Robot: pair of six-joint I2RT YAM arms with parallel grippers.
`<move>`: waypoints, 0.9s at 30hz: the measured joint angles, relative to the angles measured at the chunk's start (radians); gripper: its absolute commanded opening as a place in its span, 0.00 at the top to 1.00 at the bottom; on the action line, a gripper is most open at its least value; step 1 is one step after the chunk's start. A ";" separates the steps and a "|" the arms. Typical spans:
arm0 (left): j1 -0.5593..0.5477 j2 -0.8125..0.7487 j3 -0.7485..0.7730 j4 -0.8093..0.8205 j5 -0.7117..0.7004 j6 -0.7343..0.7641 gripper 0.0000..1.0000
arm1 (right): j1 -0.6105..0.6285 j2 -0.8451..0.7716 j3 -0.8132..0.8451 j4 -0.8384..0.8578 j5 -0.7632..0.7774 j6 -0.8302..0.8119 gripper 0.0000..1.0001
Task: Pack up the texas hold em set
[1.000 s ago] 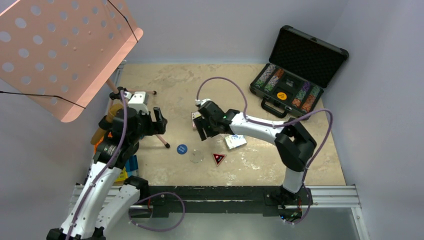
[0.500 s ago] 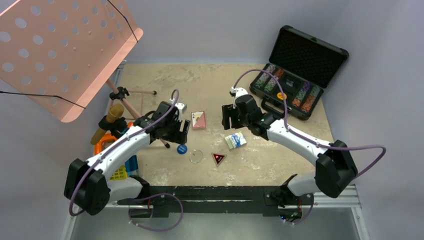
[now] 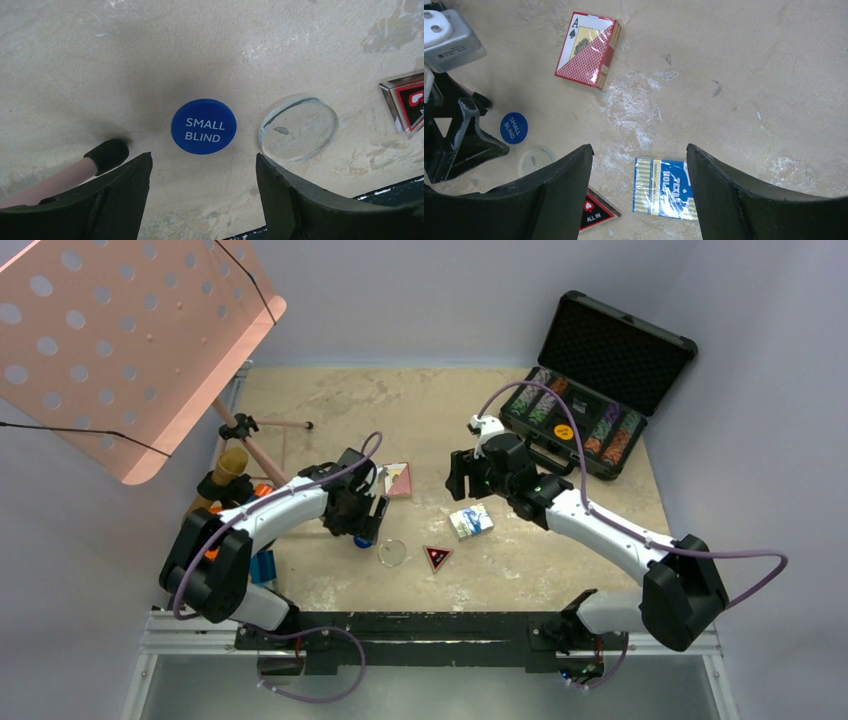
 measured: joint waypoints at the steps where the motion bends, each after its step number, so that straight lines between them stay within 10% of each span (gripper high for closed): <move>1: -0.002 0.014 0.000 0.000 0.003 0.000 0.22 | -0.002 -0.002 -0.005 0.002 -0.002 0.000 0.27; 27: -0.026 0.205 0.107 -0.077 -0.033 -0.010 0.34 | -0.014 -0.008 -0.027 0.051 -0.050 0.000 0.28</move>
